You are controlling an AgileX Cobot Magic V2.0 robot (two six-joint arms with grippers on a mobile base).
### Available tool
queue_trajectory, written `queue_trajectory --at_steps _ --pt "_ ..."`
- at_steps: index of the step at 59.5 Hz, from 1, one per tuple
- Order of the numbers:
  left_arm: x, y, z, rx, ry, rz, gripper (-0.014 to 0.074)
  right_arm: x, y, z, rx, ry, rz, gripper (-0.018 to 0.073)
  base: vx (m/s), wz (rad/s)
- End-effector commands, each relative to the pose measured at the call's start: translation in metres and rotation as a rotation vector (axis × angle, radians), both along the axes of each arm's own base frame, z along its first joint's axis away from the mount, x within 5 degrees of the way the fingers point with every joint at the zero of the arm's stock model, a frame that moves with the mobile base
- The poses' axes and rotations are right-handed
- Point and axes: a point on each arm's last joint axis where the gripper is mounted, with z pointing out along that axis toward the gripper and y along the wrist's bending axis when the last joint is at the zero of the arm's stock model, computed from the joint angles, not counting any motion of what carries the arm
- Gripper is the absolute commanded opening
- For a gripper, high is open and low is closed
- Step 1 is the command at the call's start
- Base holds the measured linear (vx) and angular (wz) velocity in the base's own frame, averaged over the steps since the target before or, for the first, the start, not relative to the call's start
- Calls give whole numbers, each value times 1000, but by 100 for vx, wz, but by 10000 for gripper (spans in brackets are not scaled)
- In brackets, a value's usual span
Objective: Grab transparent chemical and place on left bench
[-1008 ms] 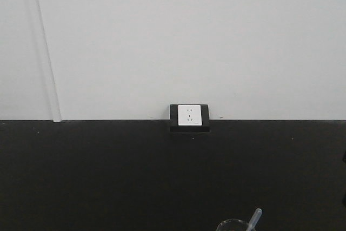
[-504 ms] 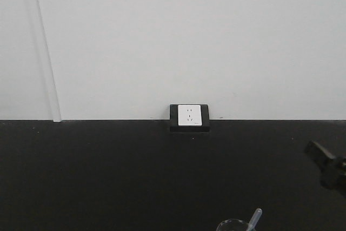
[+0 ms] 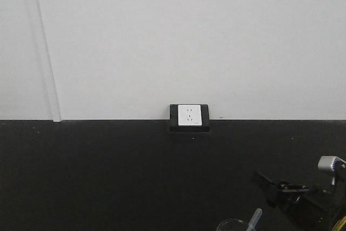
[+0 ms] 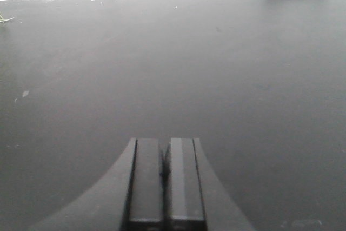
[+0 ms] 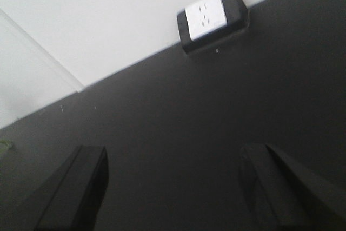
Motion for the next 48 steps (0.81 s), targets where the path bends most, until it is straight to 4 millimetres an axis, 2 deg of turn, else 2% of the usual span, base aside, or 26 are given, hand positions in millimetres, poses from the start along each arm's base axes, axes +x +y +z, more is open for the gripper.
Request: queue_trajectory --at_steps 1,20,30,37,48 --pt "-1 0 3 -14 -81 -1 -3 7 4 12 20 -105 56 540 0 0" --pt "-1 0 3 -14 -81 -1 -3 11 11 -12 -25 -43 140 537 0 0" --pt "-1 0 3 -14 -81 -1 -3 12 13 -23 -41 -4 172 492 0 0" --pt "-1 0 3 -14 -81 -1 -3 13 13 -28 -22 21 170 403 0 0" --pt "-1 0 3 -14 -81 -1 -3 13 14 -28 -13 8 177 147 0 0"
